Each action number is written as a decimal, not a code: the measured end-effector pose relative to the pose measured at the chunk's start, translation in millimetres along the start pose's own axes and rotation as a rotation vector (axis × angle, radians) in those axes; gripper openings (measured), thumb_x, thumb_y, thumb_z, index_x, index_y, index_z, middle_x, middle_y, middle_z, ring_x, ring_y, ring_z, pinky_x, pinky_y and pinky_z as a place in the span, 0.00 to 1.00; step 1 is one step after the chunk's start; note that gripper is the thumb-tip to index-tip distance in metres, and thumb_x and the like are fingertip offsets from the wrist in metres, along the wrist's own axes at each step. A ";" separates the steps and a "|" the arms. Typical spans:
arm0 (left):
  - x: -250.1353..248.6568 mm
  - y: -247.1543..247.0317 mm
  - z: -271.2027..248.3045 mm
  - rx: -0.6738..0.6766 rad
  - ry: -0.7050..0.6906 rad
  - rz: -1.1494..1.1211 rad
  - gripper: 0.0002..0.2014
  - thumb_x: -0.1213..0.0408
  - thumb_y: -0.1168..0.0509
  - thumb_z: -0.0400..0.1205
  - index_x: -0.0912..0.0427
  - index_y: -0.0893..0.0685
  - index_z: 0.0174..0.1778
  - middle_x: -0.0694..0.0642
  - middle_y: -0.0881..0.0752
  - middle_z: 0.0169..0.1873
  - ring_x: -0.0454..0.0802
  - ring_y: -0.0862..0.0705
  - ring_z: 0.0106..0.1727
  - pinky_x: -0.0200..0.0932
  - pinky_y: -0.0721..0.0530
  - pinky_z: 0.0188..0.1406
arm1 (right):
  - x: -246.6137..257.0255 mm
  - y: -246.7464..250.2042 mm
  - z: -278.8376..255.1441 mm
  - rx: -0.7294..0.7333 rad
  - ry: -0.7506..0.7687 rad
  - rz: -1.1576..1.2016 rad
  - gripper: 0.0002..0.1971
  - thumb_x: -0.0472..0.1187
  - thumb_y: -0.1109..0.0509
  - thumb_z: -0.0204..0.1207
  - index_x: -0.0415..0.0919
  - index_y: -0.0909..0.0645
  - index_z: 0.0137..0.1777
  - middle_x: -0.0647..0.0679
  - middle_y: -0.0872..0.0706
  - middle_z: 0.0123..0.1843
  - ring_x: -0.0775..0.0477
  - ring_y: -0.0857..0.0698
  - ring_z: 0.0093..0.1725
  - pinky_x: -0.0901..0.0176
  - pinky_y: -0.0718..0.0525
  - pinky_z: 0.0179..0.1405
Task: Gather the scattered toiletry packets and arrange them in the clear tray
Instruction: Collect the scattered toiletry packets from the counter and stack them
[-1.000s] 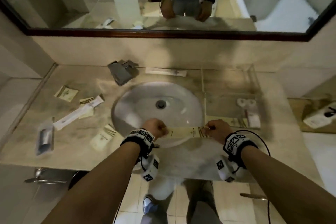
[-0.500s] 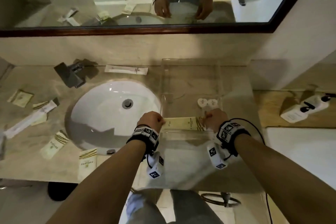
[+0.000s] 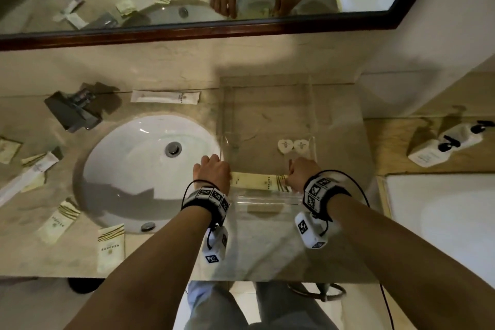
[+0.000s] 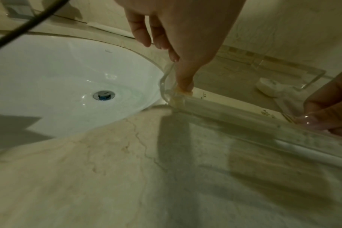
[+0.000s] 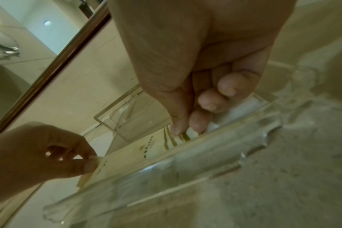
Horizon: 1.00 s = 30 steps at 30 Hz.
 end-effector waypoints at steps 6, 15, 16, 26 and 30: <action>9.3 -3.8 -9.5 -0.029 0.033 -0.134 0.12 0.56 0.33 0.80 0.52 0.21 0.58 0.55 0.19 0.58 0.57 0.22 0.62 0.53 0.23 0.57 | 6.6 5.0 -8.7 -0.072 0.041 -0.121 0.12 0.47 0.28 0.73 0.42 0.26 0.35 0.48 0.22 0.33 0.43 0.20 0.41 0.60 0.23 0.33; 94.3 -5.6 -57.8 -0.180 0.077 -0.413 0.13 0.50 0.41 0.84 0.56 0.21 0.52 0.57 0.15 0.50 0.59 0.19 0.55 0.54 0.20 0.54 | 132.6 -32.5 -31.3 -0.065 0.329 0.011 0.08 0.46 0.29 0.73 0.41 0.15 0.38 0.46 0.14 0.38 0.47 0.17 0.40 0.59 0.24 0.41; 110.4 -8.5 -64.7 -0.183 0.086 -0.417 0.12 0.50 0.41 0.84 0.56 0.21 0.51 0.57 0.15 0.49 0.59 0.19 0.55 0.54 0.20 0.54 | 151.5 -41.9 -34.1 -0.075 0.364 0.023 0.08 0.45 0.28 0.73 0.40 0.14 0.41 0.46 0.14 0.39 0.48 0.17 0.41 0.60 0.23 0.42; 333.8 -74.4 -162.6 -0.172 0.431 -0.458 0.12 0.52 0.39 0.81 0.56 0.20 0.49 0.59 0.12 0.47 0.62 0.15 0.52 0.51 0.16 0.49 | 320.0 -154.3 -70.0 0.055 0.471 -0.049 0.07 0.41 0.31 0.74 0.38 0.13 0.41 0.44 0.10 0.37 0.44 0.11 0.41 0.59 0.16 0.41; 409.4 -92.9 -192.7 -0.163 0.499 -0.417 0.16 0.51 0.40 0.82 0.60 0.21 0.55 0.62 0.13 0.49 0.64 0.16 0.53 0.54 0.16 0.50 | 373.5 -189.0 -73.8 0.074 0.473 -0.072 0.09 0.40 0.31 0.74 0.45 0.19 0.32 0.49 0.14 0.30 0.46 0.12 0.38 0.59 0.17 0.40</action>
Point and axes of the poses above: each hand's wrist, its own z-axis towards the middle knuckle, its own y-axis out of the back of the hand, x = y × z, the point moved 1 cm from there along z, towards the middle knuckle
